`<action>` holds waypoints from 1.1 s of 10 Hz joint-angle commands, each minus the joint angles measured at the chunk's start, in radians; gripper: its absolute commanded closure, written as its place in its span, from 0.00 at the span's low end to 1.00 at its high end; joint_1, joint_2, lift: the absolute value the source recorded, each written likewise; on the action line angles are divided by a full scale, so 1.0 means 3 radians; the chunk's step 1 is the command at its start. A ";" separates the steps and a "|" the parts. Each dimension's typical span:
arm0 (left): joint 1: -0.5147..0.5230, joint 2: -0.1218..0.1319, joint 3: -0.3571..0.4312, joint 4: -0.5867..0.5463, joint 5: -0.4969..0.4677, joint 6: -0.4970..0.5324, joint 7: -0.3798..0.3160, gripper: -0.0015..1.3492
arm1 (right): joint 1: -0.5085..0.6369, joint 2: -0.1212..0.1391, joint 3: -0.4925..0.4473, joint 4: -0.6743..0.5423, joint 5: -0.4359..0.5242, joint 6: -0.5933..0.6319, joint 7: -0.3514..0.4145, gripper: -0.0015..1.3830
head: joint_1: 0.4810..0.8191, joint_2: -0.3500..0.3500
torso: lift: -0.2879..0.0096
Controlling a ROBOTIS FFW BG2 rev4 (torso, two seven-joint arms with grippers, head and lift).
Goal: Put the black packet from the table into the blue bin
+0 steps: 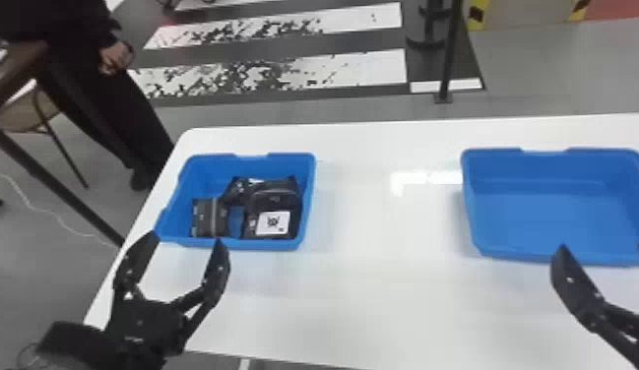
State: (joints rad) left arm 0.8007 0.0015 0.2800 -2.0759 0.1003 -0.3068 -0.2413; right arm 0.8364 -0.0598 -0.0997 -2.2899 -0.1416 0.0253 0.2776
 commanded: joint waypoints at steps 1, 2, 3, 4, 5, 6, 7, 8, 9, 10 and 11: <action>-0.0002 -0.0014 -0.0036 0.0002 0.0018 0.0016 0.0012 0.12 | 0.0001 0.0000 0.0000 -0.0004 0.0000 0.0005 0.0000 0.10 | 0.63 0.76 | 0.60; -0.0002 -0.0014 -0.0043 0.0002 0.0031 0.0016 0.0017 0.12 | 0.0001 0.0000 0.0000 -0.0012 0.0007 0.0014 0.0000 0.10 | 0.63 0.75 | 0.60; -0.0002 -0.0014 -0.0043 0.0002 0.0038 0.0041 0.0017 0.12 | 0.0001 0.0000 0.0000 -0.0012 0.0007 0.0014 0.0000 0.10 | 0.63 0.75 | 0.60; -0.0002 -0.0014 -0.0043 0.0002 0.0044 0.0041 0.0017 0.12 | 0.0001 0.0000 0.0000 -0.0012 0.0007 0.0014 0.0000 0.10 | 0.63 0.75 | 0.60; 0.0006 -0.0014 -0.0043 0.0002 0.0051 0.0057 0.0017 0.12 | 0.0001 0.0000 0.0000 -0.0012 0.0007 0.0022 0.0000 0.10 | 0.63 0.75 | 0.60; -0.0002 -0.0014 -0.0049 0.0002 0.0064 0.0065 0.0017 0.12 | 0.0001 0.0000 0.0000 -0.0012 0.0007 0.0014 0.0000 0.10 | 0.63 0.75 | 0.60; 0.0006 -0.0014 -0.0056 0.0002 0.0071 0.0074 0.0017 0.12 | 0.0001 0.0000 0.0000 -0.0012 0.0007 0.0022 0.0000 0.10 | 0.63 0.75 | 0.60; -0.0002 -0.0014 -0.0063 0.0002 0.0078 0.0074 0.0017 0.12 | 0.0001 0.0000 0.0000 -0.0012 0.0007 0.0014 0.0000 0.10 | 0.63 0.75 | 0.60; 0.0006 -0.0014 -0.0063 0.0002 0.0091 0.0082 0.0017 0.12 | 0.0001 0.0000 0.0000 -0.0012 0.0007 0.0014 0.0000 0.10 | 0.63 0.75 | 0.60; 0.0006 -0.0014 -0.0063 0.0002 0.0091 0.0082 0.0017 0.12 | 0.0001 0.0000 0.0000 -0.0012 0.0007 0.0014 0.0000 0.10 | 0.63 0.75 | 0.60; 0.0006 -0.0014 -0.0063 0.0002 0.0104 0.0082 0.0017 0.12 | 0.0001 0.0000 0.0000 -0.0012 0.0007 0.0014 0.0000 0.10 | 0.63 0.75 | 0.60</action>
State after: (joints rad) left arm 0.8025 0.0015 0.2612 -2.0752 0.1298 -0.2823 -0.2362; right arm 0.8367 -0.0598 -0.0997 -2.2938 -0.1396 0.0296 0.2776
